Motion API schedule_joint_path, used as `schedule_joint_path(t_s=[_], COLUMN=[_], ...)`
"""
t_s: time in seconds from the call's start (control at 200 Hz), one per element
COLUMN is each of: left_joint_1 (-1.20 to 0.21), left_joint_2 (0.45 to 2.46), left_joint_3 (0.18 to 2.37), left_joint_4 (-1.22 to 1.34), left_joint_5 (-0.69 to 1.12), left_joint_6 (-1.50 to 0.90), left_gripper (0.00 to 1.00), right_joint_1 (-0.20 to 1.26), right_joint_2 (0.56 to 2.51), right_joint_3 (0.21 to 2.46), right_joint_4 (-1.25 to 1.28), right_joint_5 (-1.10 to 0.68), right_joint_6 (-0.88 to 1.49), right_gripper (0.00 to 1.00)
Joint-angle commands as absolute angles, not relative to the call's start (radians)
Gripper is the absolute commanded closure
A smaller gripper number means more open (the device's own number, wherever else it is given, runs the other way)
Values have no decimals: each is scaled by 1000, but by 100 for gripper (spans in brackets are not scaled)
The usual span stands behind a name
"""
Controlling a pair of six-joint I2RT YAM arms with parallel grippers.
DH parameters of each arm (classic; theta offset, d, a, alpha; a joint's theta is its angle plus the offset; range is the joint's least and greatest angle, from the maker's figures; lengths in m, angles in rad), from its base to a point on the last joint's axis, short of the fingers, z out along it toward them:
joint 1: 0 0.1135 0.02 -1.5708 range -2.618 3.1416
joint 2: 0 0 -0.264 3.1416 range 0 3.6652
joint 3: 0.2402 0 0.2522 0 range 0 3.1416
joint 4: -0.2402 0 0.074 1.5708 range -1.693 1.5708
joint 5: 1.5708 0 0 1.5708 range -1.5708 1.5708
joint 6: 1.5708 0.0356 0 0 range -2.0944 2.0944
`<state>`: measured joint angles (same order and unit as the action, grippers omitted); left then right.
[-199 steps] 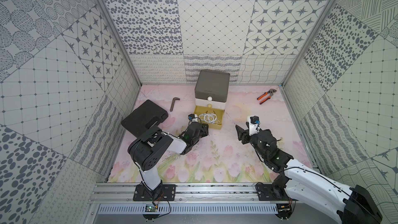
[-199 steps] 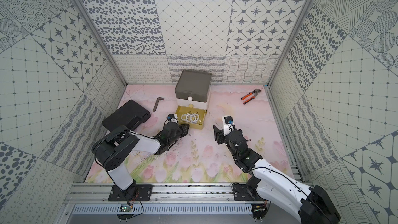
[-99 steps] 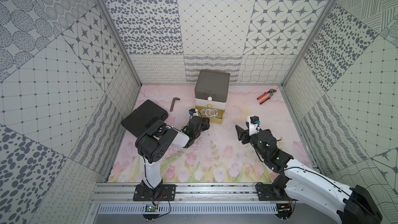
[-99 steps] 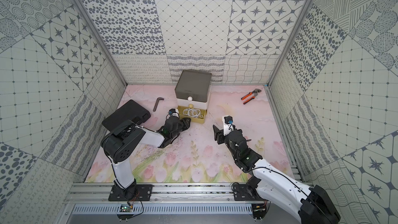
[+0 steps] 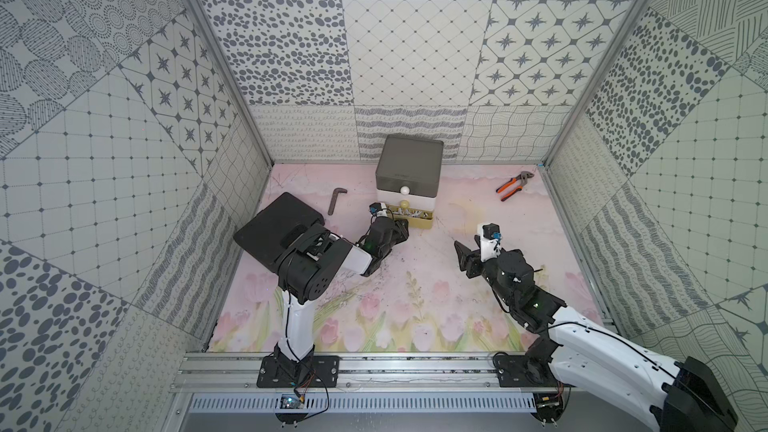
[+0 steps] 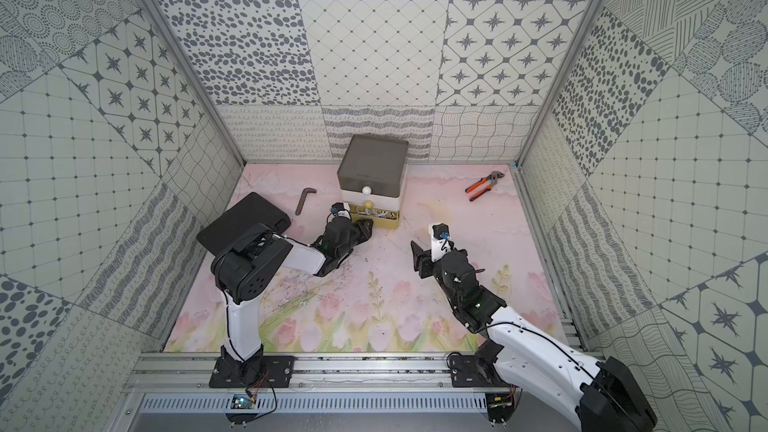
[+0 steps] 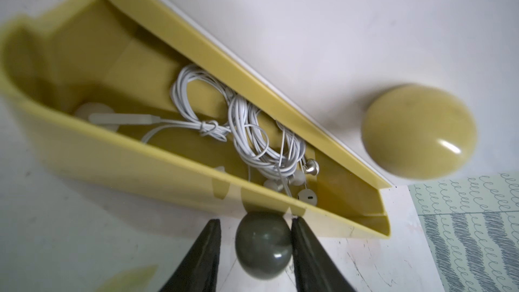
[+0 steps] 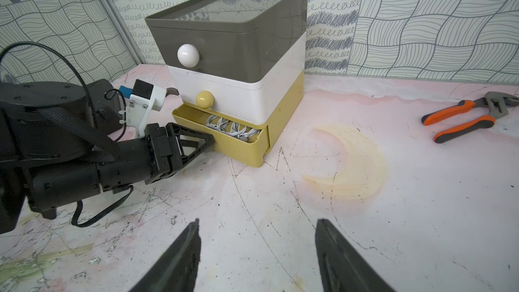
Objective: Place the wired earphones into the drawer by color
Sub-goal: Close the drawer in the storage box.
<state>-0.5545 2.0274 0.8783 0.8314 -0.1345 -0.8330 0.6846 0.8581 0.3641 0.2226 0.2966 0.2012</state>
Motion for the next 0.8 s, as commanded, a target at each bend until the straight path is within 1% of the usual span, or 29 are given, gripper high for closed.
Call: schedule_joint_path(t_s=[0.0,0.15,0.49,0.795], left_joint_1=[-539,-531,-520,-518], left_joint_2=[2061,2087,2134,2118], left_joint_3=[910,925,955,937], left_joint_4=[940,977,1049,1058], left_joint_5=[-151,-165,-164,-164], left_joint_6=[-805,-804,-810,-810], left_gripper=[53,50,49,42], right_joint_1=[680,681,675,675], right_joint_2=[859,858,874,882], right_joint_3=[358,358,359,362], right_joint_4=[275,277,282,284], right_joint_5=[291,291,291,290], right_joint_6=[194,192,188,188], right_gripper=[32,32,32,32])
